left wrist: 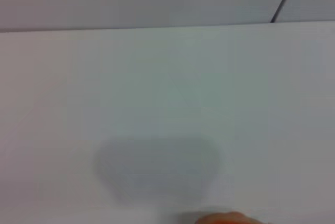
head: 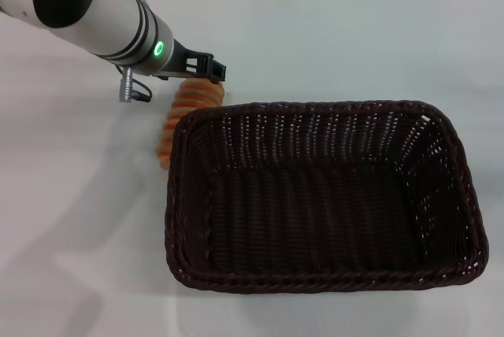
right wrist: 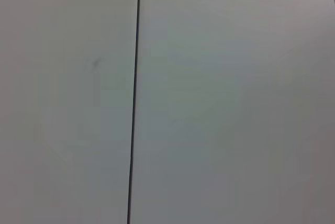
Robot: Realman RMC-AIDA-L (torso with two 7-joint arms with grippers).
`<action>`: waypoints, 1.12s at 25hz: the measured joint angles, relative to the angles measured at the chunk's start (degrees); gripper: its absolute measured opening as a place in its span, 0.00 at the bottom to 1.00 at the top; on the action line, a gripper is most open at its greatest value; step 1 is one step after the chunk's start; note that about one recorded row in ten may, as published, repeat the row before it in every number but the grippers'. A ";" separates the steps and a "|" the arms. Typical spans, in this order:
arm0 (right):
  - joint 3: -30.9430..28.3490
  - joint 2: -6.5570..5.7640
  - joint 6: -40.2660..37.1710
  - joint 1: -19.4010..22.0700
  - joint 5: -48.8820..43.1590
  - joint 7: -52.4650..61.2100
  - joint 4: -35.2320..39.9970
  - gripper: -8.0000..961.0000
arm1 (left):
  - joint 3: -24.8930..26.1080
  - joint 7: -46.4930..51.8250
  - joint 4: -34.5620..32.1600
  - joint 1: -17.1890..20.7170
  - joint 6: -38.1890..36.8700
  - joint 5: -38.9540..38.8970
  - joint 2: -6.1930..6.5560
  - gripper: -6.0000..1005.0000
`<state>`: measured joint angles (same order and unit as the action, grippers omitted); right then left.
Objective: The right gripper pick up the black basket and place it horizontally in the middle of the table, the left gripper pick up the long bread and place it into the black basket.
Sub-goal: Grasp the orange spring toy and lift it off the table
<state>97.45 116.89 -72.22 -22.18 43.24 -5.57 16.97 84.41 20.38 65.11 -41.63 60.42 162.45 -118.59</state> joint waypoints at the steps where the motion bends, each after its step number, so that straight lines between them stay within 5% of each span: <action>1: 0.01 0.00 0.03 -0.07 0.00 0.01 -0.01 0.34 | -0.05 -0.05 -0.28 -0.16 -0.23 -0.47 0.00 0.83; 28: 0.38 -0.09 0.53 -0.41 -0.90 0.03 0.43 0.34 | -5.57 -0.27 -9.46 -2.69 -6.20 -2.54 -0.06 0.83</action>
<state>97.83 116.80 -71.69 -22.59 42.34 -5.53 17.40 78.83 20.11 55.65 -44.33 54.22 159.91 -118.65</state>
